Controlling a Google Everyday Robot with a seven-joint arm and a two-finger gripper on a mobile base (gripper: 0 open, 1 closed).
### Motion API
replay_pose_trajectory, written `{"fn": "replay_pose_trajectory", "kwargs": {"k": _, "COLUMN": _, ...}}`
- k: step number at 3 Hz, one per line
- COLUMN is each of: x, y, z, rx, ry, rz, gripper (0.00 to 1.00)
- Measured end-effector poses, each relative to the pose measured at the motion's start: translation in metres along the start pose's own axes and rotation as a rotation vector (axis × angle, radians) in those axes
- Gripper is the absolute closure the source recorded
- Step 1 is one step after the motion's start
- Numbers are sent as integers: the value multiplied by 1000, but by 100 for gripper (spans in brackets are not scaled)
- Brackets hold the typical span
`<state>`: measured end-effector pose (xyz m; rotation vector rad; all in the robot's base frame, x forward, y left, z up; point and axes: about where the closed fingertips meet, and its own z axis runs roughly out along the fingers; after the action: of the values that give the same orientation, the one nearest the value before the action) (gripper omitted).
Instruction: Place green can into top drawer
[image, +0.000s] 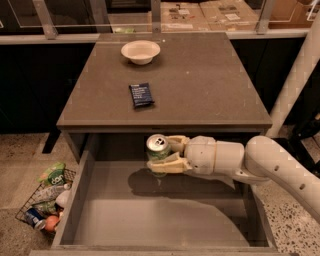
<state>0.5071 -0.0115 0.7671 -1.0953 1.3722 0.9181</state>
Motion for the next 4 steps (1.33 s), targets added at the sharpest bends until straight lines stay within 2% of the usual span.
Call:
{"fn": "replay_pose_trajectory", "kwargs": {"k": 1, "x": 10, "y": 18, "z": 35, "rx": -80, "ry": 18, "rz": -6, "gripper": 100}}
{"fn": "replay_pose_trajectory", "kwargs": {"k": 2, "x": 34, "y": 26, "z": 54, "rx": -111, "ry": 26, "rz": -5, "gripper": 100}}
{"fn": "replay_pose_trajectory", "kwargs": {"k": 4, "x": 73, "y": 33, "z": 73, "rx": -117, "ry": -16, "rz": -7, "gripper": 100}}
